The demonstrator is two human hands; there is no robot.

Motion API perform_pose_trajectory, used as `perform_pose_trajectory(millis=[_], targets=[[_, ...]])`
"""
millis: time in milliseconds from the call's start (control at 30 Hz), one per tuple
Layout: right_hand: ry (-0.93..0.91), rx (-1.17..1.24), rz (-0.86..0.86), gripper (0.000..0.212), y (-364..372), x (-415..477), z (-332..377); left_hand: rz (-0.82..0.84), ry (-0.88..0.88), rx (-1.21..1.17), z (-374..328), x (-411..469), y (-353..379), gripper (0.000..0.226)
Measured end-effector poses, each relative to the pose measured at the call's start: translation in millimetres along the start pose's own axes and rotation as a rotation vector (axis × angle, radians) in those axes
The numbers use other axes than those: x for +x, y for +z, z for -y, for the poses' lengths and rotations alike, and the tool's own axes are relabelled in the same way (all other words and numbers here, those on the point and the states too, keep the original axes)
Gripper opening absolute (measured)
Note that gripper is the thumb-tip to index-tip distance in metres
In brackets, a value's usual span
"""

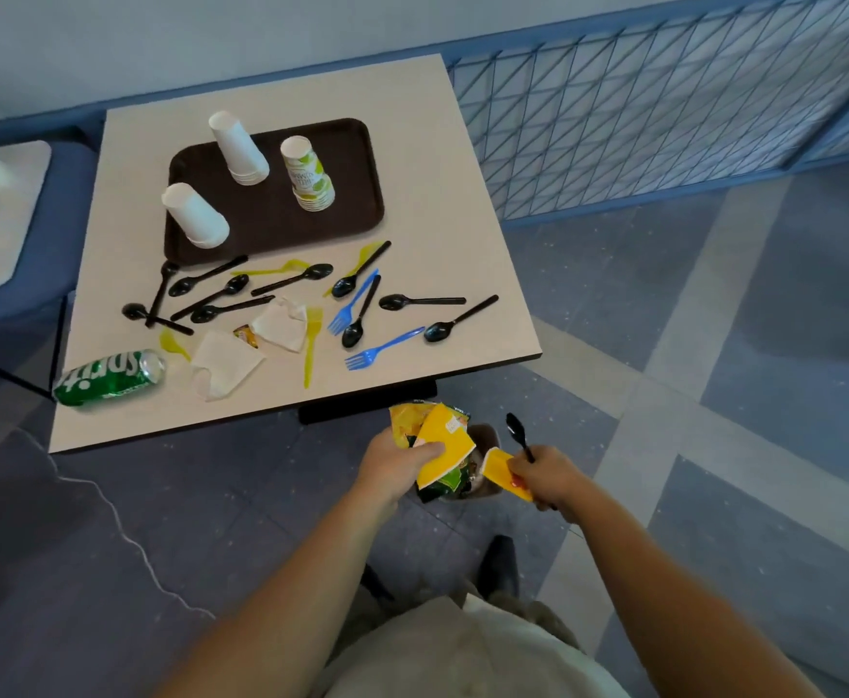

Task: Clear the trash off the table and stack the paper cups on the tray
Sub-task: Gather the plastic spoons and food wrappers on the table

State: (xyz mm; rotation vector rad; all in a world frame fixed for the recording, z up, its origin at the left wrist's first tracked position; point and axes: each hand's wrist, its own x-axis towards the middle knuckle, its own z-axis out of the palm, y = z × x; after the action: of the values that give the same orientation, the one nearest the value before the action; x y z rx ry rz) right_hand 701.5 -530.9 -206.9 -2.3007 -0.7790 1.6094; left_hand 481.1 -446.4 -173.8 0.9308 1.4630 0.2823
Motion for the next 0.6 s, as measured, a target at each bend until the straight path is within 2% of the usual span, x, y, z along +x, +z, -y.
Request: perform_pose_trajectory(millis=[100, 167, 267, 333, 400, 500, 600], targets=[[-0.018, -0.087, 0.010, 0.013, -7, 17, -5, -0.076, -0.100, 0.026, 10, 5, 32, 0.023], [-0.004, -0.153, 0.026, 0.016, -6, 32, -11, -0.112, -0.142, 0.069, 15, 10, 47, 0.025], [0.016, -0.193, 0.059, 0.020, 2, 60, -24, -0.123, -0.145, 0.142, 19, 31, 61, 0.021], [0.026, -0.236, 0.077, 0.015, 7, 85, -32, -0.118, -0.142, 0.191, 25, 60, 69, 0.025], [0.044, -0.228, 0.116, 0.020, 13, 116, -42, -0.121, -0.166, 0.257, 35, 95, 78, 0.032], [0.117, -0.177, 0.162, 0.028, 29, 173, -66, -0.126, -0.217, 0.320, 65, 153, 92, 0.056], [0.223, -0.053, 0.182, 0.033, 50, 222, -87, -0.148, -0.233, 0.338, 94, 196, 104, 0.051]])
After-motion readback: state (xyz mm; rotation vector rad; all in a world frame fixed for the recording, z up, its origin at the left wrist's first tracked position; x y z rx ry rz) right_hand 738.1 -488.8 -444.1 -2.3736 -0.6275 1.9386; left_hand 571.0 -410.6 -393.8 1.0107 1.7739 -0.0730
